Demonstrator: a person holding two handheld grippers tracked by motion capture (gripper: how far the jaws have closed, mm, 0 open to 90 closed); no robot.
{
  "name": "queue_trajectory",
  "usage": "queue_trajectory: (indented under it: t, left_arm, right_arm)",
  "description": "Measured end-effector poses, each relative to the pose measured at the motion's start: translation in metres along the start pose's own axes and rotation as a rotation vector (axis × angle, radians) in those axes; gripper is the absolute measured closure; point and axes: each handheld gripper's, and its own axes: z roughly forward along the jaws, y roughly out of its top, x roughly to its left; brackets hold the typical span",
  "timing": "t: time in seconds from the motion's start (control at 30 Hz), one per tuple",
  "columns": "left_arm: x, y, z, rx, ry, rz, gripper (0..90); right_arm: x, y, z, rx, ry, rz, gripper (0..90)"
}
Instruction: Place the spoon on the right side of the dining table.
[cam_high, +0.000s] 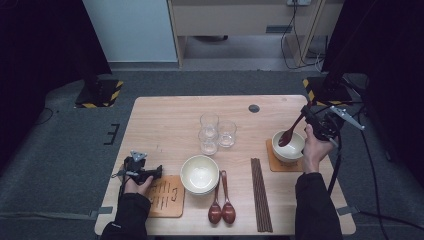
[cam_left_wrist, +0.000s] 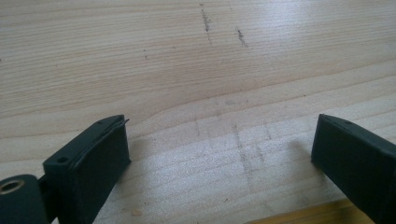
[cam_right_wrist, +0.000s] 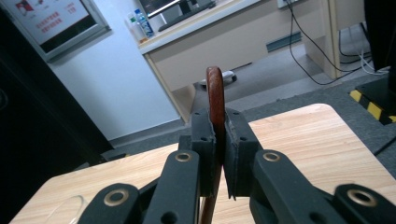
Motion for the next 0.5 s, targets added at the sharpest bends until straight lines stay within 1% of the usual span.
queue_trajectory:
  t: [0.13, 0.27, 0.37, 0.5]
  left_arm:
    - [0.0, 0.0, 0.0, 0.0, 0.0, 0.0, 2.9]
    - [0.0, 0.0, 0.0, 0.0, 0.0, 0.0, 2.9]
    - [0.0, 0.0, 0.0, 0.0, 0.0, 0.0, 2.9]
    - [0.0, 0.0, 0.0, 0.0, 0.0, 0.0, 2.9]
  right_arm:
    - [-0.002, -0.002, 0.004, 0.012, -0.022, -0.01, 84.1]
    - [-0.003, -0.005, 0.008, 0.031, -0.033, -0.013, 84.0]
    - [-0.002, -0.007, 0.011, 0.042, -0.041, -0.026, 83.9]
    - [-0.001, -0.01, 0.015, 0.078, -0.047, -0.037, 83.5]
